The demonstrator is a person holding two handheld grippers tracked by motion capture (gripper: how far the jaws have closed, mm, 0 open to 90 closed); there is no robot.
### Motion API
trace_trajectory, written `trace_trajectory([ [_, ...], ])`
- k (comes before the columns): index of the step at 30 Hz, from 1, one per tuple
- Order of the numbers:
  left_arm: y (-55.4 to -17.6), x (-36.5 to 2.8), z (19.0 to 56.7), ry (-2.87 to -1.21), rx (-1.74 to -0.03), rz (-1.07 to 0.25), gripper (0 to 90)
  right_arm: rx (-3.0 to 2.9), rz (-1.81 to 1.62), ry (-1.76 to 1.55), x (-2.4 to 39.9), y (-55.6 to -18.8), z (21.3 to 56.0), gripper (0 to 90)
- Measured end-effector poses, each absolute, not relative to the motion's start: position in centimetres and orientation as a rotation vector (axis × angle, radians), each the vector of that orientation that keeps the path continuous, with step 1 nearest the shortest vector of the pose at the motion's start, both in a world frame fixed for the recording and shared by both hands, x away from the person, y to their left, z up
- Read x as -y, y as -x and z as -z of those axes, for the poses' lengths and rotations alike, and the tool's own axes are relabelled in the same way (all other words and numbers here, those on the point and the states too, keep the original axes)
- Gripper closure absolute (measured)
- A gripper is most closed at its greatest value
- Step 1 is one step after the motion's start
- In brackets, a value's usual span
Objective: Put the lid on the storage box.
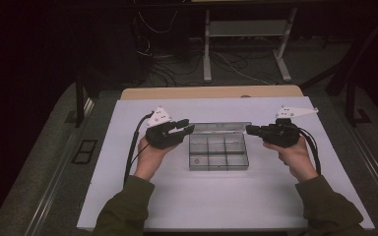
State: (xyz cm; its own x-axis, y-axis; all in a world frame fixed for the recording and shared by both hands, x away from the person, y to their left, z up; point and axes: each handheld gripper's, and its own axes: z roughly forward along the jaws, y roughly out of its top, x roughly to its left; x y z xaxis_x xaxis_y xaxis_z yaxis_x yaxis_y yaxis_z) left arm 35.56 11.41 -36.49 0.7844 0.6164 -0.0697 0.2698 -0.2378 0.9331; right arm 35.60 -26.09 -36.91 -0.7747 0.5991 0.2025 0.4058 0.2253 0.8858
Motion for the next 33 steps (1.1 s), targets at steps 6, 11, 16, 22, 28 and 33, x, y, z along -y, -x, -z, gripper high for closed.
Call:
trace_trajectory([
  [6, -34.8, -12.3, 36.9, -1.855, -0.703, -0.36, 56.5, -2.329, -1.568, -0.966, 26.0, -35.3, 37.5, 89.3],
  [11, -33.7, -13.1, 37.2, -1.845, -0.718, -0.378, 58.3, -2.34, -1.565, -0.96, 25.9, -35.1, 37.8, 89.3],
  [16, -32.9, -13.5, 37.8, -1.856, -0.724, -0.362, 69.8, -2.342, -1.562, -0.95, 26.0, -34.5, 37.7, 89.3],
  [22, -32.6, -13.0, 38.3, -1.877, -0.699, -0.311, 84.5, -2.357, -1.551, -0.948, 26.3, -33.9, 38.0, 89.3],
  [28, -32.6, -12.3, 39.0, -1.913, -0.67, -0.285, 87.3, -2.371, -1.539, -0.947, 26.5, -33.5, 38.5, 89.3],
  [33, -32.6, -12.1, 39.5, -1.919, -0.673, -0.264, 87.2, -2.387, -1.521, -0.949, 26.4, -33.2, 38.9, 89.3],
])
